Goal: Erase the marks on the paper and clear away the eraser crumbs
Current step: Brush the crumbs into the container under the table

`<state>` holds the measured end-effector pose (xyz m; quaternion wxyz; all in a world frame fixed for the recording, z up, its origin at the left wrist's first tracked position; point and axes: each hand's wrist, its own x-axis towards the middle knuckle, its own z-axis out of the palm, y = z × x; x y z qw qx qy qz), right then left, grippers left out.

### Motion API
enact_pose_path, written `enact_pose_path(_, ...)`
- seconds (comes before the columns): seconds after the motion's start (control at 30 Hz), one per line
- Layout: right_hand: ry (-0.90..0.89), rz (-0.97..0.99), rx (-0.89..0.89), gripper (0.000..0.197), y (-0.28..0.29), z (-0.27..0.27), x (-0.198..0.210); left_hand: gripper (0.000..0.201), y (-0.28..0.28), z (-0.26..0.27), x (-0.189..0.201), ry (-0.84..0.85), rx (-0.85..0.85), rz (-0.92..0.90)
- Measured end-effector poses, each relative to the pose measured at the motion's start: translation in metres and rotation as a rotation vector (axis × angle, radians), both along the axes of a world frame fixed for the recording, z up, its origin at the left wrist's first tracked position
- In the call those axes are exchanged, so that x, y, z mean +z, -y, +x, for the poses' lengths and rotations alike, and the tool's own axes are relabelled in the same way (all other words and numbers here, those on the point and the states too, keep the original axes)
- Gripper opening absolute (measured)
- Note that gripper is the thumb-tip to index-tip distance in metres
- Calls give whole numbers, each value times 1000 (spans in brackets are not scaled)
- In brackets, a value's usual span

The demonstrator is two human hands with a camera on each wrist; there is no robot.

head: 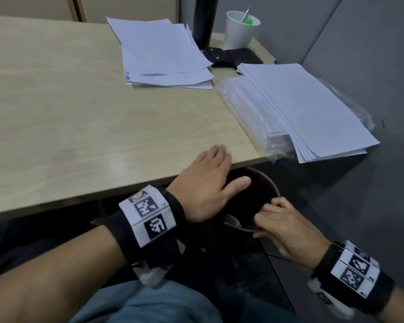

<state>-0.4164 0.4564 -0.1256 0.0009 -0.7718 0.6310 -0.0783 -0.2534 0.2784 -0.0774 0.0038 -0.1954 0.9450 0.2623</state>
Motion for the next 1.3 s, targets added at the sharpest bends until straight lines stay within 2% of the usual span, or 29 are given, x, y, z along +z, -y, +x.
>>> enact_pose_path(0.07, -5, 5, -8, 25, -2, 0, -1, 56, 13, 6, 12, -113, 22, 237)
enact_pose_path(0.1, -5, 7, -10, 25, -3, -1, -1, 52, 23, 8, 14, -169, 58, 220)
enact_pose_path(0.13, -4, 7, -11, 25, -3, -1, -1, 53, 37, 9, 14, -198, 115, 112)
enact_pose_path(0.17, -4, 3, -11, 24, -4, -1, -1, 58, 50, 10, 11, -162, 169, -49)
enact_pose_path(0.2, -5, -2, -9, 23, -4, 0, -1, 66, 59, 11, 6, -48, 215, -201)
enact_pose_path(0.27, 2, -7, -1, 22, -3, 1, 0, 80, 60, 11, -1, 214, 338, -262)
enact_pose_path(0.3, 2, -7, 1, 22, -3, 1, 0, 84, 55, 9, -4, 268, 352, -240)
enact_pose_path(0.37, -6, -5, 3, 24, -1, 1, 1, 91, 38, 2, -9, 258, 295, -253)
enact_pose_path(0.43, -8, 3, -4, 27, 0, -1, 1, 95, 23, -3, -11, 177, 195, -273)
enact_pose_path(0.57, -9, 19, -8, 32, 2, -3, 1, 88, 2, 4, -9, 78, -79, -268)
enact_pose_path(0.6, -15, 21, -5, 32, 2, -3, 1, 84, -3, 6, -7, 63, -157, -235)
enact_pose_path(0.67, -20, 19, 3, 32, 2, -2, 1, 70, -10, 10, 2, 11, -251, -50)
enact_pose_path(0.73, -16, 18, 6, 30, 1, 0, 1, 53, -9, 11, 8, -134, -241, 125)
enact_pose_path(0.8, -5, 22, -6, 29, 0, 1, 1, 58, 2, 13, 11, -244, -180, 135)
enact_pose_path(0.83, 3, 23, -14, 29, -2, 2, 0, 65, 8, 15, 12, -239, -147, 118)
enact_pose_path(0.9, 11, 22, -21, 28, -3, 2, -1, 74, 21, 20, 9, -166, -82, 54)
enact_pose_path(1.03, 1, 18, -10, 28, -3, 2, -1, 69, 29, 21, -4, 25, 13, -235)
enact_pose_path(1.1, -5, 24, -9, 29, -1, 2, -2, 69, 14, 17, -9, 101, -95, -305)
enact_pose_path(1.13, -9, 25, -8, 29, 0, 2, -2, 68, 3, 15, -10, 94, -195, -283)
enact_pose_path(1.2, -8, 25, -1, 27, 0, 1, -2, 61, -11, 12, -4, 49, -323, -116)
enact_pose_path(1.27, -2, 28, -4, 27, 0, 0, -3, 59, -5, 13, 3, -66, -272, 17)
enact_pose_path(1.3, 0, 31, -9, 27, 0, 0, -4, 58, 5, 12, 5, -125, -202, 7)
